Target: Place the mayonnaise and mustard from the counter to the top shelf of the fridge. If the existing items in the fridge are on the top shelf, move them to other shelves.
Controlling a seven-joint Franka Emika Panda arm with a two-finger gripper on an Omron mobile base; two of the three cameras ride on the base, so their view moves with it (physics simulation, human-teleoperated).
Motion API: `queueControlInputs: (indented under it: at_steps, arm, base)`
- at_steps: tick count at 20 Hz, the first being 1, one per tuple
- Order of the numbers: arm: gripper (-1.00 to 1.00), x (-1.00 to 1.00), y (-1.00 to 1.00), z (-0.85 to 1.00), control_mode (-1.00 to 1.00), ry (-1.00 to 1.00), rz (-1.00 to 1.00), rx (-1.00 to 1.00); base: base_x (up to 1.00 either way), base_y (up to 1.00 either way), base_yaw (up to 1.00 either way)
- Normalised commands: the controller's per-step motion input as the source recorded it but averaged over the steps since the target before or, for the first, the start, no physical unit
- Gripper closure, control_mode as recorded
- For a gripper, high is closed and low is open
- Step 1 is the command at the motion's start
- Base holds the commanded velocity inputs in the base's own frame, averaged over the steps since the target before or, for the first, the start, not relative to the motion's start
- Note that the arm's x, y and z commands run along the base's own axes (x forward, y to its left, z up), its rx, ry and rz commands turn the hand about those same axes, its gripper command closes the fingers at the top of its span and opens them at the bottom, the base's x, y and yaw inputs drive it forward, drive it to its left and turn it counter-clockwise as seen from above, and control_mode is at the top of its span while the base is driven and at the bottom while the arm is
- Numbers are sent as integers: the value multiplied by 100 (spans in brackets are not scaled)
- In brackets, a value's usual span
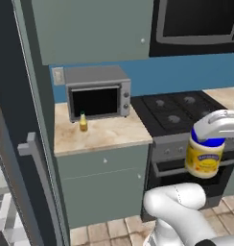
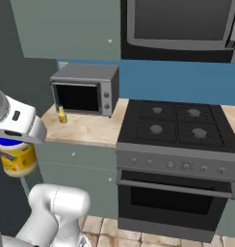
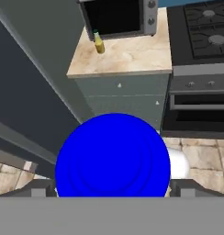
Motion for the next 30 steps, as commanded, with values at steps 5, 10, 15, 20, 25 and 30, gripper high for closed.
queueControlInputs:
  at_steps: [5, 10, 15, 20, 25, 30]
  arm:
    - [100, 0, 0, 0, 100, 0, 0, 0]
    - [100, 0, 0, 0, 100, 0, 0, 0]
    - [100, 0, 0, 0, 100, 0, 0, 0]
    - [100, 0, 0, 0, 100, 0, 0, 0]
    - [100, 0, 0, 0, 100, 0, 0, 0]
    - [100, 0, 0, 0, 100, 0, 0, 0]
  base:
    - [-100, -11, 15]
    - [-100, 36, 21]
    - [-86, 97, 24]
    - [-22, 100, 22]
    - [22, 100, 16]
    - [77, 100, 4]
